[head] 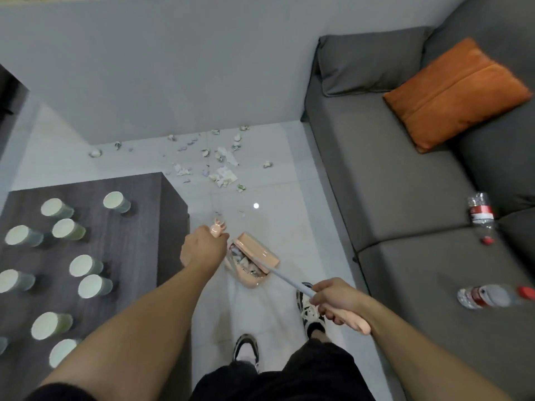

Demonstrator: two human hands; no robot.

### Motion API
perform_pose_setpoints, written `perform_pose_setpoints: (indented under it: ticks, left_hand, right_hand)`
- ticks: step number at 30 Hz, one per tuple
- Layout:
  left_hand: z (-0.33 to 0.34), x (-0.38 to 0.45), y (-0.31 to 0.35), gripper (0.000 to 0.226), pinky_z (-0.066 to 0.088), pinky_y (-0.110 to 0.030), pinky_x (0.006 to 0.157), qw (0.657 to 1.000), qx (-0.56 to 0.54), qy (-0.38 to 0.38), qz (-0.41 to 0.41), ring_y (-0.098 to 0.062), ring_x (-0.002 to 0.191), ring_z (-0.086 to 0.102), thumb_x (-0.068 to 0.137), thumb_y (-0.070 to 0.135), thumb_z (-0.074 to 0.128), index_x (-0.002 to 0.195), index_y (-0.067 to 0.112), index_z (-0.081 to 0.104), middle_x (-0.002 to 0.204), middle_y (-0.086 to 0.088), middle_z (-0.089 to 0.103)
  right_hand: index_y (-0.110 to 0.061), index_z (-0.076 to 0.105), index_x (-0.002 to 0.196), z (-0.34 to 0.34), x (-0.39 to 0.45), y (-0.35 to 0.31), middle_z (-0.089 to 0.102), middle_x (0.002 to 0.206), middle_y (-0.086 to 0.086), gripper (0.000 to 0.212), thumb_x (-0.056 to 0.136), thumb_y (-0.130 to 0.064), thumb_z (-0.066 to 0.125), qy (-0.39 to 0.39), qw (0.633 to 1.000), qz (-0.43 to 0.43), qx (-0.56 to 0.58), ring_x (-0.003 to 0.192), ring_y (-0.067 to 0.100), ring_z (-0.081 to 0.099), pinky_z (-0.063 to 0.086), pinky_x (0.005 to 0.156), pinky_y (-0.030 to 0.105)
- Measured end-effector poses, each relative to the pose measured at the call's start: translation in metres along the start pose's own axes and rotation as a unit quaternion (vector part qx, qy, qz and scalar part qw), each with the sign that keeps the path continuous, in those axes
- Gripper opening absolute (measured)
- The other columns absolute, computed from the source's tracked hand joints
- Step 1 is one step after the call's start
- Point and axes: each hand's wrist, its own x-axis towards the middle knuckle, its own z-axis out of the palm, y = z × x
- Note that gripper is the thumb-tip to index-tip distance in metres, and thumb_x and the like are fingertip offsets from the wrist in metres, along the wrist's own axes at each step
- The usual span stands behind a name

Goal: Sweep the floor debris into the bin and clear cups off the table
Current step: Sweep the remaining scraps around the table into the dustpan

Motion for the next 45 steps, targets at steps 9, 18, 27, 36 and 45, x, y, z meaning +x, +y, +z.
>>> perform_pose_setpoints:
  ticks: [9, 18, 27, 36, 45]
  left_hand:
    - [-0.036, -0.001, -0.028, 0.038, 0.045, -0.034, 0.071, 0.998, -0.051, 0.023, -0.009, -0.031, 0.081, 0.057, 0.087, 0.045, 0.066, 0.101, 0.010, 0.066, 0.095, -0.014, 0.066]
    - [-0.032, 0.010, -0.001, 0.037, 0.054, -0.040, 0.080, 0.996, -0.070, 0.040, -0.044, -0.036, 0.089, 0.064, 0.087, 0.045, 0.066, 0.102, 0.011, 0.067, 0.097, -0.015, 0.068]
    - [-0.025, 0.015, 0.037, 0.032, 0.052, -0.038, 0.075, 0.986, -0.085, 0.082, -0.118, -0.032, 0.083, 0.063, 0.087, 0.046, 0.066, 0.092, 0.014, 0.065, 0.091, -0.011, 0.066]
    - [-0.024, 0.025, 0.034, 0.029, 0.044, -0.033, 0.068, 0.969, -0.107, 0.110, -0.195, -0.028, 0.077, 0.058, 0.085, 0.047, 0.067, 0.084, 0.018, 0.062, 0.087, -0.008, 0.067]
    - [-0.030, 0.091, 0.018, 0.028, 0.041, -0.032, 0.068, 0.960, -0.113, 0.102, -0.233, -0.033, 0.082, 0.062, 0.085, 0.047, 0.066, 0.087, 0.019, 0.063, 0.093, -0.011, 0.069]
  right_hand:
    - [-0.011, 0.054, 0.121, 0.011, -0.018, -0.017, 0.058, 0.062, 0.013, 0.040, 0.084, -0.006, 0.069, 0.046, 0.996, -0.035, 0.068, 0.041, 0.016, 0.047, 0.034, 0.038, 0.021]
    - [-0.010, 0.052, 0.123, -0.038, -0.005, -0.066, 0.055, 0.061, 0.013, 0.039, 0.087, -0.004, 0.066, 0.048, 0.996, -0.060, 0.044, 0.039, 0.015, 0.043, 0.031, 0.038, 0.020]
    - [-0.010, 0.055, 0.114, -0.102, 0.027, -0.121, 0.055, 0.063, 0.015, 0.029, 0.088, -0.002, 0.065, 0.017, 0.998, -0.051, -0.024, 0.040, 0.016, 0.045, 0.033, 0.038, 0.020]
    - [-0.004, 0.063, 0.099, -0.103, 0.074, -0.179, 0.054, 0.056, 0.013, 0.015, 0.084, -0.004, 0.065, 0.000, 0.993, -0.045, -0.107, 0.041, 0.018, 0.045, 0.036, 0.040, 0.022]
    - [-0.013, 0.057, 0.089, -0.056, 0.119, -0.255, 0.053, 0.063, 0.012, 0.014, 0.081, -0.005, 0.064, 0.020, 0.975, -0.056, -0.212, 0.042, 0.018, 0.047, 0.040, 0.044, 0.025]
